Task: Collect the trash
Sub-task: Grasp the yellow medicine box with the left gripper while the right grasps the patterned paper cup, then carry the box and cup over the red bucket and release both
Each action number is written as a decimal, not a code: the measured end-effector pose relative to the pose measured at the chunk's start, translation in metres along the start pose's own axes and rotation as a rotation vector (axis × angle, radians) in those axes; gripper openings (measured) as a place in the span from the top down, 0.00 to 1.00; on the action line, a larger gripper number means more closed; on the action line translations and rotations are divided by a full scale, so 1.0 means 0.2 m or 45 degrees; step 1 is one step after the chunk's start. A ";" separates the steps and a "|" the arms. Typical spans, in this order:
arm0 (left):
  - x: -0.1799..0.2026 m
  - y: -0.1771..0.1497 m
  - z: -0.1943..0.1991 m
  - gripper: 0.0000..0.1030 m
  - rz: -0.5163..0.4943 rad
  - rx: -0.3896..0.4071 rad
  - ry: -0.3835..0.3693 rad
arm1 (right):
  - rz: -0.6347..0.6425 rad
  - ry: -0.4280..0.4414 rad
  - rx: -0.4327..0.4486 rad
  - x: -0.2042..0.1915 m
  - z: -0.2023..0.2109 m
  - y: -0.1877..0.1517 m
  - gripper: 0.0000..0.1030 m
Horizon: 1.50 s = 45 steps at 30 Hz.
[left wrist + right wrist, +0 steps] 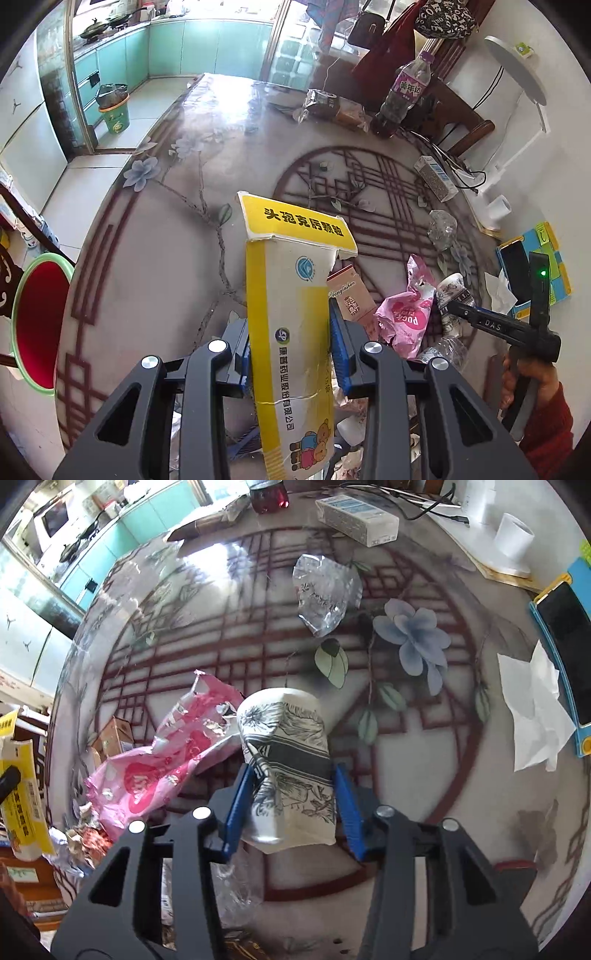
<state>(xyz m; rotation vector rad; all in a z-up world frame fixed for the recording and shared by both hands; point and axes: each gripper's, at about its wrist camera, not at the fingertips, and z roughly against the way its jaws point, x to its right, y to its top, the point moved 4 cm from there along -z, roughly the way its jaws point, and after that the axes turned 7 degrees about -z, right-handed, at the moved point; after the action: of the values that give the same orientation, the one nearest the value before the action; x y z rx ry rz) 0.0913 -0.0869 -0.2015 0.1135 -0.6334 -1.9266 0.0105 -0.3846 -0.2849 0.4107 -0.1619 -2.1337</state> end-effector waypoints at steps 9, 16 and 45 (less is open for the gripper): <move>-0.03 -0.01 0.10 0.70 -0.027 0.043 0.024 | -0.039 0.061 0.193 -0.10 0.29 0.05 0.59; -0.02 0.00 0.22 0.70 -0.084 0.097 0.043 | 0.024 0.131 0.314 -0.31 0.51 0.02 0.59; -0.60 -0.06 0.60 0.70 -0.110 0.223 0.046 | 0.213 0.225 0.428 -1.23 0.77 -0.30 0.59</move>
<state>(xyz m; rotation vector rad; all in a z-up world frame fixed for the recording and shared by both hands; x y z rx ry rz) 0.0924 0.0674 -0.1285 0.2898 -0.7833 -1.9446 0.0367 -0.1547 -0.1014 0.7523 -0.4410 -1.8968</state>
